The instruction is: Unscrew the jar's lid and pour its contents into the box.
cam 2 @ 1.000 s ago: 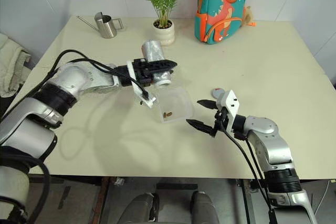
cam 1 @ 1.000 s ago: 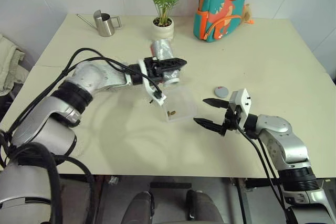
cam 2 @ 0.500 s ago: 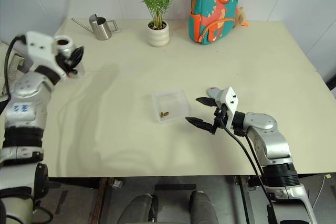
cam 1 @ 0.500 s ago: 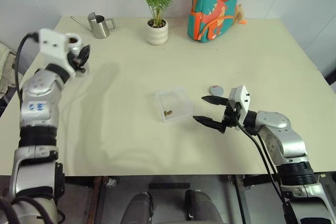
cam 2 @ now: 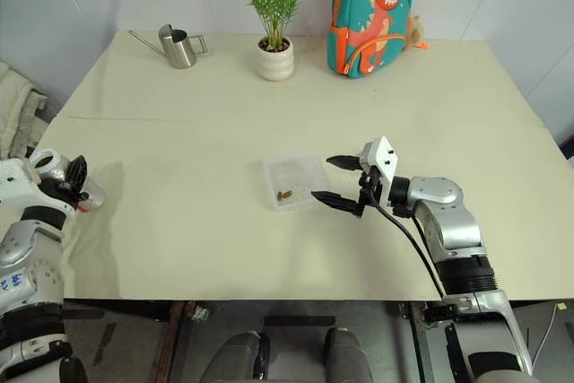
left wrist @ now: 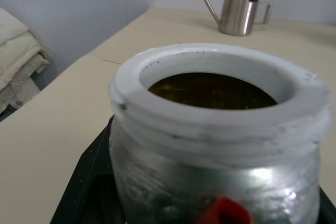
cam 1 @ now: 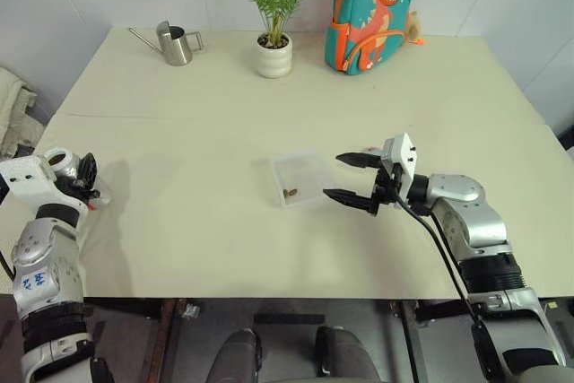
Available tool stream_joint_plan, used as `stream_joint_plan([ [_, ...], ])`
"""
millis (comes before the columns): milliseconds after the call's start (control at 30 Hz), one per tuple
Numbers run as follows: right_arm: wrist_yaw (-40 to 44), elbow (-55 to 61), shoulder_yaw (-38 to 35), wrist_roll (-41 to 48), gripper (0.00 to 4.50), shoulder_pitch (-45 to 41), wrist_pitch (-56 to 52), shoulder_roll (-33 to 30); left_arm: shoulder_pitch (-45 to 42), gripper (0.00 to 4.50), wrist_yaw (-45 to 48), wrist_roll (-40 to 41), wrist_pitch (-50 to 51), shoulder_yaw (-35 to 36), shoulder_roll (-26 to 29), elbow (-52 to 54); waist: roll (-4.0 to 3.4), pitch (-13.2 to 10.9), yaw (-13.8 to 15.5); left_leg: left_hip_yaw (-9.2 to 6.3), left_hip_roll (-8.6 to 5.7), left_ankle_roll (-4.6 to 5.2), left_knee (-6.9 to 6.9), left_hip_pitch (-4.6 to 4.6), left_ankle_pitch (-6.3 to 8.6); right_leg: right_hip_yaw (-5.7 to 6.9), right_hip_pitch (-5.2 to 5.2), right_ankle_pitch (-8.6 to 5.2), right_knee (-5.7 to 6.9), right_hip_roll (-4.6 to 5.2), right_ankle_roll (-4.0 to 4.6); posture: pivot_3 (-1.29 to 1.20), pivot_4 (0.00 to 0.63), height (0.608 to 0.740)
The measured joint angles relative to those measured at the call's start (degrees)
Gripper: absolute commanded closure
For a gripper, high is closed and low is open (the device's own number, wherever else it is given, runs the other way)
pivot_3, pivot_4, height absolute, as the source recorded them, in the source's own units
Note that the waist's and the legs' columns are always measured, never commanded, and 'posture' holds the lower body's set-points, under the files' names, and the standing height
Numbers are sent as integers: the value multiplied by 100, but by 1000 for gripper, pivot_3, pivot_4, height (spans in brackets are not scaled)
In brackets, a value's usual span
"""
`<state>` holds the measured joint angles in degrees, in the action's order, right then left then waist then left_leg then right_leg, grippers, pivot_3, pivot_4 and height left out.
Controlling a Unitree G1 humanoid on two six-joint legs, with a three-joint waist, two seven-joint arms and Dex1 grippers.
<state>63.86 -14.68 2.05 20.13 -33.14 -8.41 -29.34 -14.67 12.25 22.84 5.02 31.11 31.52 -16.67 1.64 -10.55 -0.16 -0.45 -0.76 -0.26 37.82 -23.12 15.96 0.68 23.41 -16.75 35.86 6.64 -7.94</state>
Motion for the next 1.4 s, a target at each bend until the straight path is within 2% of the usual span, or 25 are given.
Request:
stream_joint_plan([
  [200, 190, -87, -4, -2, 0, -42, 225, -25, 190, 37, 173, 51, -55, 6, -68, 63, 0, 0, -4, 3, 6, -1, -3, 0, 4, 0, 1, 0, -3, -2, 1, 0, 150, 740],
  [333, 279, -77, -4, 3, 0, -49, 223, -56, 425, 37, 233, 61, -48, 12, -113, 351, 0, 0, -5, 8, 9, -1, -3, 0, 9, -1, 1, 0, -8, -1, 1, 0, 150, 740],
  [433, 331, 39, -5, 11, 0, -50, 202, -109, 833, 37, 401, 186, 367, 22, -42, 842, -1, 0, -25, 15, 14, -1, -10, 1, 14, -6, 5, 0, -15, -2, 2, 0, 150, 740],
  [700, 417, 381, -16, 101, 0, -49, 31, -223, 2280, 37, 706, 285, 1247, 274, 324, 2158, -2, -1, -63, 21, 42, -9, -30, 6, 30, -11, 7, -3, -38, 4, 22, 0, 150, 740],
  [867, 472, 419, -16, 139, 0, -48, -48, -284, 2971, 37, 872, 251, 1521, 525, 470, 2333, -3, -2, -76, 17, 52, -4, -56, 19, 34, -3, 10, -9, -60, 3, 49, 0, 150, 740],
  [1000, 592, 426, -20, 147, 0, -48, -60, -456, 3699, 37, 1362, 88, 1503, 553, 629, 2794, -7, -4, -101, 20, 56, -5, -68, 25, 36, -5, 7, -8, -72, 5, 58, 0, 150, 740],
  [1100, 688, 297, -70, 122, 0, -60, 112, -624, 3981, 37, 2097, 142, 1198, 481, 824, 3528, -7, -4, -88, 17, 56, -5, -68, 24, 36, -3, 3, -8, -79, 11, 67, 0, 150, 740],
  [1233, 713, 36, -115, 4, 0, -270, 483, -681, 3807, 37, 3115, 391, 728, 293, 1231, 4250, -27, -8, -137, 31, 57, -4, -74, 32, 34, -8, 2, 0, -86, 9, 81, 0, 150, 740],
  [1400, 1131, -574, -112, 6, 0, -589, 411, -906, 2486, 37, 3521, 366, 602, -402, 1648, 4087, -33, -11, -138, 43, 64, -2, -75, 47, 32, -8, -6, 1, -79, -11, 79, 0, 150, 740],
])
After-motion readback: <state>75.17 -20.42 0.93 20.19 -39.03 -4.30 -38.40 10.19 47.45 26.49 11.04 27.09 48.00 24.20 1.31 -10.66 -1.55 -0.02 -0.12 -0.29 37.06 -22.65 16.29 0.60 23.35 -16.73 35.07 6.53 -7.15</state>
